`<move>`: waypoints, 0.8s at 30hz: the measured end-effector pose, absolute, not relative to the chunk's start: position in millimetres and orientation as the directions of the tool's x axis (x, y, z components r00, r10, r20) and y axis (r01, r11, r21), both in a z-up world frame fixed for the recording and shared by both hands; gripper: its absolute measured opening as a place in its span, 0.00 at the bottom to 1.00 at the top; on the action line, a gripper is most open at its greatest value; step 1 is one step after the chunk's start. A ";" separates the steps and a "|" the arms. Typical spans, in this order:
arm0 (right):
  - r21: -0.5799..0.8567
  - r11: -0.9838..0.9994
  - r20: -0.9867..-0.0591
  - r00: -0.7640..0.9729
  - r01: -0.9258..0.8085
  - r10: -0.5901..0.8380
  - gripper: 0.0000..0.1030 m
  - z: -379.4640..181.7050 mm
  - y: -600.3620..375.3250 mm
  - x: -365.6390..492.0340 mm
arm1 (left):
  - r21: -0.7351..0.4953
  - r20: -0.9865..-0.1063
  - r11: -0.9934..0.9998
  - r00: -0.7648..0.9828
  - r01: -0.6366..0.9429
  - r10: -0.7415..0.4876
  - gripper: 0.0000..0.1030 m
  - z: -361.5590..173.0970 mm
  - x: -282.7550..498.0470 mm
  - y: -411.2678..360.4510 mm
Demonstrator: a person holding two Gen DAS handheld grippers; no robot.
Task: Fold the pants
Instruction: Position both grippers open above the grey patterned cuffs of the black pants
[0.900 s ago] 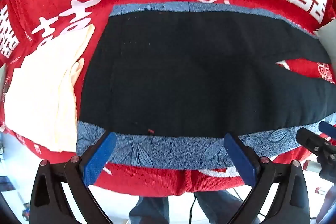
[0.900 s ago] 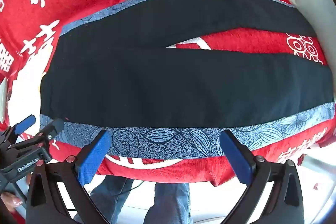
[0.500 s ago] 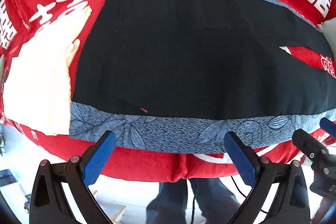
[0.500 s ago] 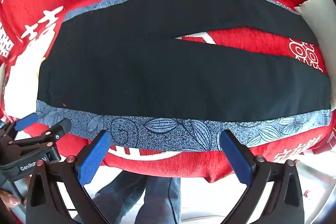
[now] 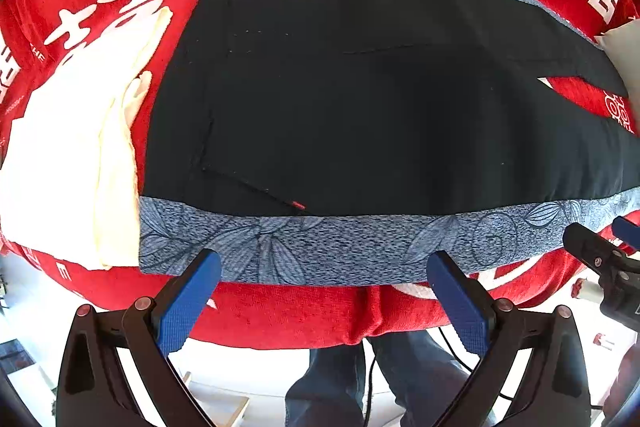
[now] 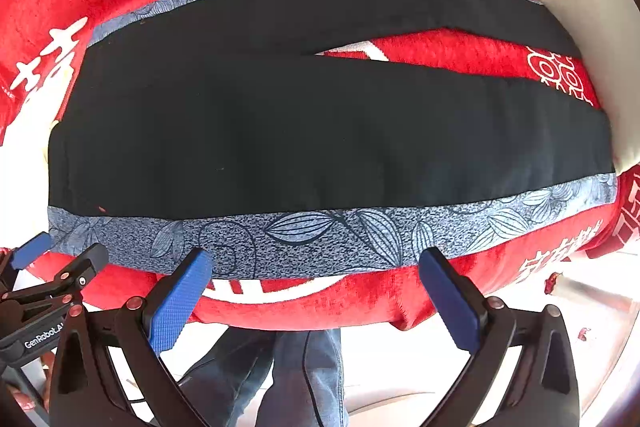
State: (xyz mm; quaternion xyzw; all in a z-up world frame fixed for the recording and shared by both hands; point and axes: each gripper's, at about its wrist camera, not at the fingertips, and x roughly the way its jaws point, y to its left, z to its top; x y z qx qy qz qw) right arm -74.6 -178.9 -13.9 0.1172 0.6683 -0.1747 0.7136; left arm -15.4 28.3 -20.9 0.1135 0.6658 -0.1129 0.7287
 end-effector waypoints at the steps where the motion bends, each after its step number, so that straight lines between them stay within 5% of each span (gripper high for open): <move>1: -0.072 0.912 -0.994 0.044 0.405 -0.098 1.00 -13.7 -178.4 -73.3 | 0.017 -0.996 0.949 0.091 0.315 -0.012 1.00 -21.1 -14.6 30.6; 24: -0.102 0.916 -0.991 0.043 0.388 -0.129 1.00 -7.5 -161.0 -63.9 | -0.033 -0.996 0.960 0.065 0.280 -0.053 1.00 -18.4 -18.4 50.0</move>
